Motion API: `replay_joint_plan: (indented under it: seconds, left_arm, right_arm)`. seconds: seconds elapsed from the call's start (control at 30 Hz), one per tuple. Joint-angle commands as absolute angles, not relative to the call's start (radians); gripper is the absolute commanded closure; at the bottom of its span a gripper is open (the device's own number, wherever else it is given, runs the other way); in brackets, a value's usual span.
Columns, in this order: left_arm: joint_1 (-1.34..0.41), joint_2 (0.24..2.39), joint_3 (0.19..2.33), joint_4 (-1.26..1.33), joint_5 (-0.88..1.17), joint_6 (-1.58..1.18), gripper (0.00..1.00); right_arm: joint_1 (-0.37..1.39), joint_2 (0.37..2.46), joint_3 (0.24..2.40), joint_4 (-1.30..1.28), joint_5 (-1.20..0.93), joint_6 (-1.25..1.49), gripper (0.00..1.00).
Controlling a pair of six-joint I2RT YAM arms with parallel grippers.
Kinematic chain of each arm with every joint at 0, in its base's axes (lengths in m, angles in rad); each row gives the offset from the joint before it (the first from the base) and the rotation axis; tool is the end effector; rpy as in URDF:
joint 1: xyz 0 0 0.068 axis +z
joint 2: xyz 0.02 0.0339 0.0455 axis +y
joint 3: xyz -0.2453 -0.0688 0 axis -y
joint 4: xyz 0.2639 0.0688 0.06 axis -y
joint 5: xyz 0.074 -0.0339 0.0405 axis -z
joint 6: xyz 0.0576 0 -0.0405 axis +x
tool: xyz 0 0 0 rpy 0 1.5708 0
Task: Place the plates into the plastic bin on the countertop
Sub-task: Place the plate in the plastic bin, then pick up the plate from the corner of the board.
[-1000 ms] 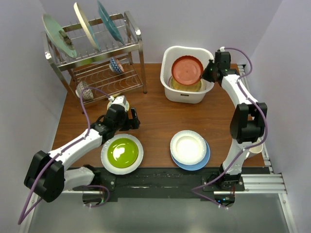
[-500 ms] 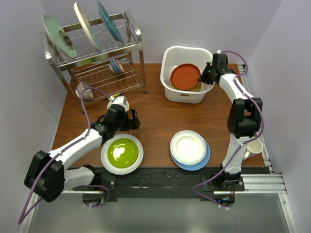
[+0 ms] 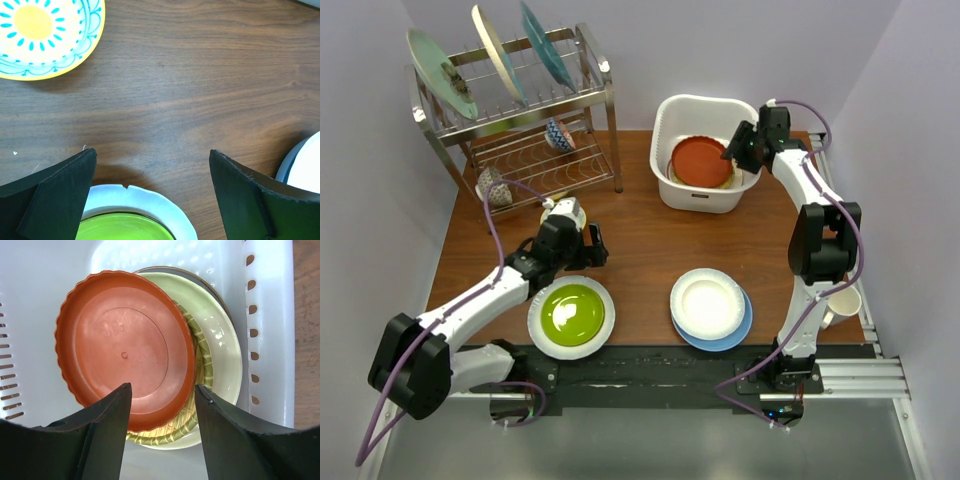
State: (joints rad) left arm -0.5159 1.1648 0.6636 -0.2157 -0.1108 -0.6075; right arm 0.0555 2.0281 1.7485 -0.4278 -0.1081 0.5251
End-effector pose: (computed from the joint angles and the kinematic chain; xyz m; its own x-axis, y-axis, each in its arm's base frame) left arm 0.2487 -0.1337 0.1784 -0.7078 -0.2508 -0.6604 0.0168 0.9286 -0.3707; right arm 0.4972 0.0338 0.2331 -0.6301 0.4641 -0.6225 0.2067 0.8730 0.4417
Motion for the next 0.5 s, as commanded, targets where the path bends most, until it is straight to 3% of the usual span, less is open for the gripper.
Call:
replay_joint_plan:
  seconds: [0.0, 0.47]
  left_arm:
    - [-0.505, 1.137, 0.686, -0.219, -0.114, -0.598, 0.0]
    - [-0.448, 1.098, 0.678, -0.322, -0.046, -0.657, 0.0]
  right_arm:
    - [0.048, 1.957, 1.763, -0.42, -0.124, 0.508, 0.42]
    - [0.126, 1.758, 1.674, -0.437, -0.293, 0.523, 0.43]
